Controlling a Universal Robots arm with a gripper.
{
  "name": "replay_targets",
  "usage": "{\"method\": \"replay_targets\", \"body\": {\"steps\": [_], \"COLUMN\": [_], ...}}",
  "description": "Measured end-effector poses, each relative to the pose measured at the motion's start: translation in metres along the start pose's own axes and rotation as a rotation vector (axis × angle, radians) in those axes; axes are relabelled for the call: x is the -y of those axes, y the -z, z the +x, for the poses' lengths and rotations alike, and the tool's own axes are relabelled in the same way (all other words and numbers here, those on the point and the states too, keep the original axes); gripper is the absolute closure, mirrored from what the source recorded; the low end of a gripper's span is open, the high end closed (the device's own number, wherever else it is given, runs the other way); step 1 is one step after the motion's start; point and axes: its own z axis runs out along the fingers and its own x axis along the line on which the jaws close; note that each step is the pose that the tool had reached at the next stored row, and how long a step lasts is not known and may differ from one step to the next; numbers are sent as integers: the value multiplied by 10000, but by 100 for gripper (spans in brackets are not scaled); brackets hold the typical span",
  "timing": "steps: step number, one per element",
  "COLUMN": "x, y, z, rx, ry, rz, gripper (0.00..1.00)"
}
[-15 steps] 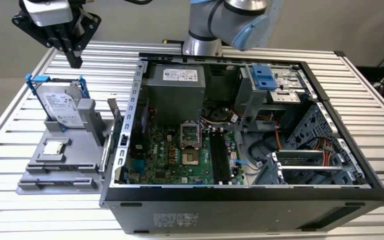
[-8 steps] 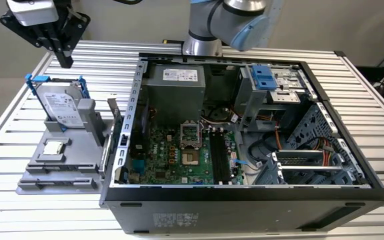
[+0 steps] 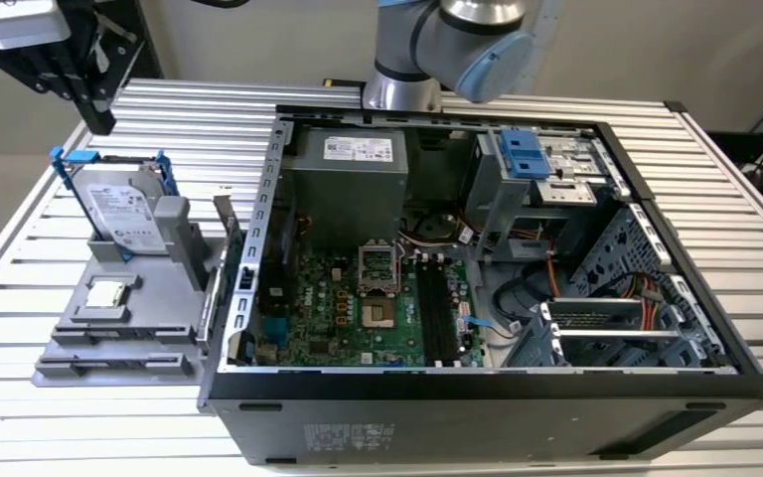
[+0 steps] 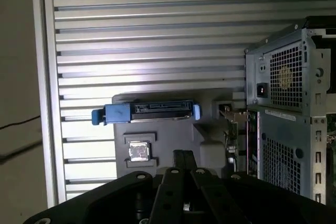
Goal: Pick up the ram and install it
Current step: 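Reach for the ram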
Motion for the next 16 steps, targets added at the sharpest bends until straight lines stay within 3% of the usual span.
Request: {"method": "replay_targets", "body": {"steps": [6,10,16], "x": [6,11,188], "y": [3,3,-4], "z": [110,113,103], "rx": [-7,-7,-7], "ry": [131,132,131], "rz": [-2,-3,-3], "gripper": [100,100,100]}}
